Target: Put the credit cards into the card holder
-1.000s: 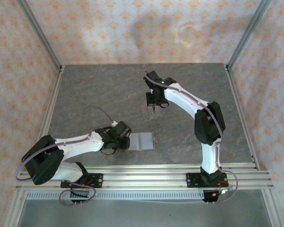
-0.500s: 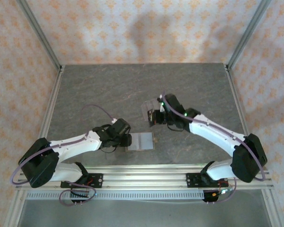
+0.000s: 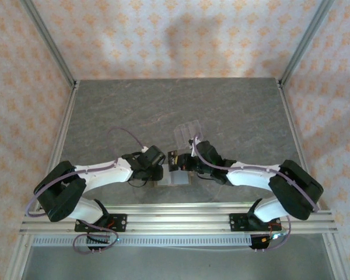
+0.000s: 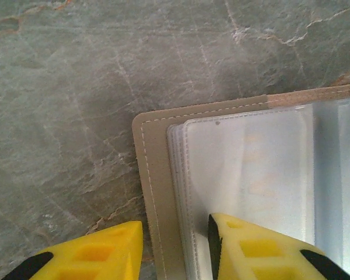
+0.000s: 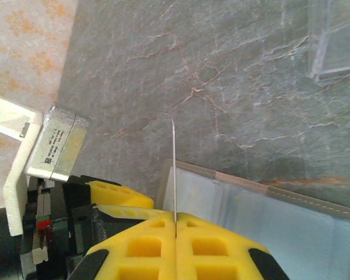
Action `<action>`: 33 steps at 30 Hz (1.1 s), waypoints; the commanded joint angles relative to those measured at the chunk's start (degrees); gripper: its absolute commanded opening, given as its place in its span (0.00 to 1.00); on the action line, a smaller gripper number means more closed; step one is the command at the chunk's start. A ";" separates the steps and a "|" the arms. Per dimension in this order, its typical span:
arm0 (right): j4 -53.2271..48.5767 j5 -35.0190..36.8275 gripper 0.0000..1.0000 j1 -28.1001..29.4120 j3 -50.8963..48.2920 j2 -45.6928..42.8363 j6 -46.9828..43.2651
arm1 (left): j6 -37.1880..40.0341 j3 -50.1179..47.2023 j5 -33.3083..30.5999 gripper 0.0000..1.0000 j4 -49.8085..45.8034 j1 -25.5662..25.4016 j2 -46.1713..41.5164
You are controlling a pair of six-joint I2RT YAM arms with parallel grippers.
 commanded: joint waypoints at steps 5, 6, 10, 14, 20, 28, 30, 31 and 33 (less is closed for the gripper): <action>8.97 2.08 0.00 0.99 -3.08 1.36 2.32 | -0.18 -3.06 -1.34 0.30 -1.33 0.55 -0.30; 9.35 2.50 0.00 0.99 -3.63 1.39 2.38 | -0.18 -3.14 -1.39 0.30 -1.35 0.55 -0.33; 12.80 3.24 0.00 1.06 -5.66 2.63 3.52 | -0.09 -3.15 -1.38 0.30 -1.22 0.55 -0.11; 15.95 4.13 0.00 1.16 -6.91 4.62 4.27 | -0.05 -2.82 -1.10 0.30 -1.08 0.55 0.43; 19.12 4.27 0.00 1.16 -6.96 7.99 5.04 | 0.08 -2.44 -1.05 0.30 -1.59 0.57 0.16; 20.26 4.71 0.00 1.25 -7.82 8.53 5.29 | -0.01 -2.71 -1.23 0.30 -1.52 0.55 -0.09; 20.65 4.55 0.00 1.49 -7.91 9.14 5.61 | -0.01 -2.71 -1.21 0.30 -1.43 0.55 0.01; 21.04 4.50 0.00 1.57 -8.01 9.36 5.92 | -0.01 -2.62 -1.20 0.30 -1.43 0.55 0.09; 22.10 4.58 0.00 2.08 -8.56 9.98 6.82 | 0.06 -2.47 -1.12 0.30 -1.43 0.55 0.18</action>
